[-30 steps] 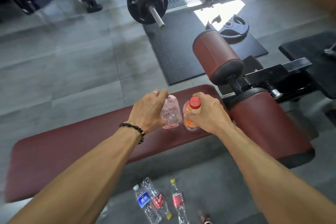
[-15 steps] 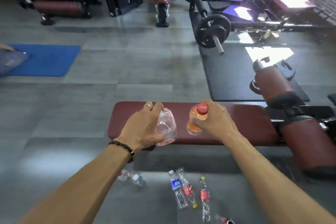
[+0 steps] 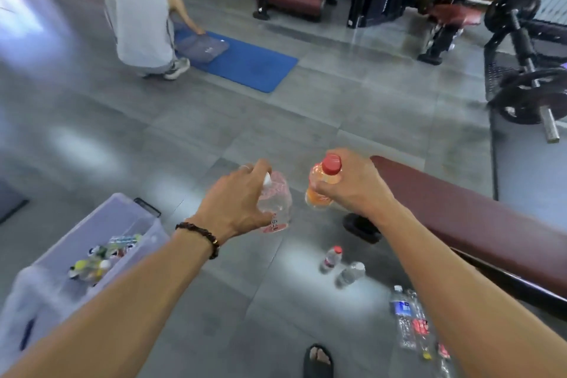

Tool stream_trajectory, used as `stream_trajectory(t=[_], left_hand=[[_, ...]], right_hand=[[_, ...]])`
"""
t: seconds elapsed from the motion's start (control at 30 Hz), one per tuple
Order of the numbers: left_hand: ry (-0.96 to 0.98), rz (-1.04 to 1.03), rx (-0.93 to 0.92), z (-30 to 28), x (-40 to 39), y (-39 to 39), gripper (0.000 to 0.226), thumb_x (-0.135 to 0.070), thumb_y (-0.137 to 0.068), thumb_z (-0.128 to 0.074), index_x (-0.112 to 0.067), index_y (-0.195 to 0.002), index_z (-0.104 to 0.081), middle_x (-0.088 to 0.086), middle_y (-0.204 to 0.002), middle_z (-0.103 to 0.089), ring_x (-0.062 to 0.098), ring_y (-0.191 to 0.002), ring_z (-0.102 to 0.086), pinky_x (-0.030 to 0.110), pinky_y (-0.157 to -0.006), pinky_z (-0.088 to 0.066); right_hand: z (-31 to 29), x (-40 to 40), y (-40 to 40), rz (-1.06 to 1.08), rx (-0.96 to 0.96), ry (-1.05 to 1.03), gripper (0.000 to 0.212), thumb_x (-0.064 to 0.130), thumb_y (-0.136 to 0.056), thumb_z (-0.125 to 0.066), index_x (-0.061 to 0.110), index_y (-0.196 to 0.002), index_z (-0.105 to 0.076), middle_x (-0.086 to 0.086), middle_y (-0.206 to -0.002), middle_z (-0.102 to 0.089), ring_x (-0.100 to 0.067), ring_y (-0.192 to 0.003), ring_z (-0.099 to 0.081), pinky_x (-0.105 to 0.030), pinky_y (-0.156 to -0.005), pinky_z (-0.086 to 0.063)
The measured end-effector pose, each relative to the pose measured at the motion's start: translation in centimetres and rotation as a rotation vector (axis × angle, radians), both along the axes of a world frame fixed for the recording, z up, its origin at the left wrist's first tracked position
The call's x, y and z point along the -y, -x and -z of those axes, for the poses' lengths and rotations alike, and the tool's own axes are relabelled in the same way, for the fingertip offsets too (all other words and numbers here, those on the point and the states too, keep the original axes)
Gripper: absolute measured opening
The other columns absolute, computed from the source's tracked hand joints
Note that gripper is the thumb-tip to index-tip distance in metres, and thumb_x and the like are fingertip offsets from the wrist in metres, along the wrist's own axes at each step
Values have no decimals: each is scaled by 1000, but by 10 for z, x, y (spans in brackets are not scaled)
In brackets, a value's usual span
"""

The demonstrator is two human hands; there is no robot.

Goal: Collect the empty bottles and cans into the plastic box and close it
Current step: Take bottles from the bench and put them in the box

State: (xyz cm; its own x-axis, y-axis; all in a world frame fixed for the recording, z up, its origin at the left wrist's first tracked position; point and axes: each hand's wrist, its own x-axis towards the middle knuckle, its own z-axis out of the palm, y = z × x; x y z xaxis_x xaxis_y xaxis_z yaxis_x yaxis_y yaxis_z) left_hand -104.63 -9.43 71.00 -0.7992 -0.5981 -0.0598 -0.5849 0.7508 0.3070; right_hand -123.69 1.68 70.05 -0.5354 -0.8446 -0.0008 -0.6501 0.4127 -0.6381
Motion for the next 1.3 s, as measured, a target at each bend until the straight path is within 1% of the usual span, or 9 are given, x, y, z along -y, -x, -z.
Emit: stream_trajectory(t=[0.27, 0.47, 0.57, 0.7, 0.77, 0.83, 0.93, 1.07, 1.3], left_hand=[[-67, -161, 69, 54, 111, -111, 59, -33, -66, -72, -23, -113, -37, 2, -100, -54, 24, -75, -51, 32, -62, -41], [-115, -266, 154, 118, 217, -175, 58, -34, -69, -69, -24, -117, -37, -2, -99, -52, 21, -72, -48, 31, -58, -39], [-145, -330, 163, 152, 264, -216, 59, -33, -69, -69, -24, -117, -37, -2, -100, -53, 22, -75, -51, 32, -58, -41], [-167, -378, 180, 199, 325, -273, 57, -32, -67, -69, -23, -115, -38, -1, -100, -55, 22, -73, -46, 33, -61, -44], [-164, -386, 195, 225, 361, -296, 56, -33, -69, -69, -22, -114, -37, 0, -98, -55, 22, -73, -46, 34, -60, -44], [-160, -393, 196, 256, 401, -320, 58, -33, -70, -70, -22, -116, -36, 2, -98, -54, 23, -75, -48, 35, -61, -44], [-167, -421, 157, 318, 462, -353, 62, -32, -69, -73, -21, -119, -38, 2, -101, -53, 21, -75, -44, 35, -60, -42], [-199, -481, 126, 412, 529, -384, 61, -30, -68, -75, -20, -116, -39, -1, -92, -45, 22, -73, -44, 33, -58, -38], [-324, -520, 28, 557, 576, -396, 61, -30, -70, -77, -22, -114, -36, 4, -102, -52, 22, -81, -45, 34, -63, -39]], right_hand=[[65, 150, -101, -149, 123, -36, 23, 39, -73, -70, 23, -79, -55, 7, -76, -61, -15, -72, -57, -28, -66, -44], [141, 272, -171, -164, 263, -98, 27, 28, -73, -67, 15, -61, -46, 11, -48, -49, -6, -45, -44, -14, -43, -34], [178, 327, -208, -188, 278, -124, 29, 34, -71, -66, 18, -60, -45, 8, -56, -49, -10, -54, -45, -24, -49, -35], [219, 393, -260, -237, 297, -152, 30, 37, -71, -66, 16, -64, -47, 4, -61, -46, -12, -61, -42, -25, -55, -32], [242, 428, -286, -267, 291, -170, 24, 38, -74, -68, 17, -79, -58, 4, -76, -55, -12, -75, -48, -28, -64, -39], [272, 465, -311, -296, 264, -197, 34, 39, -76, -70, 17, -100, -60, 2, -92, -57, -13, -87, -49, -26, -73, -38], [329, 518, -347, -309, 252, -238, 45, 41, -75, -73, 23, -113, -56, 3, -101, -55, -13, -90, -50, -23, -77, -35], [416, 570, -390, -301, 275, -311, 49, 41, -75, -75, 25, -116, -54, 3, -105, -54, -11, -90, -50, -21, -79, -34], [535, 609, -433, -357, 172, -503, 52, 36, -77, -74, 23, -121, -50, 1, -107, -48, -18, -94, -53, -30, -84, -42]])
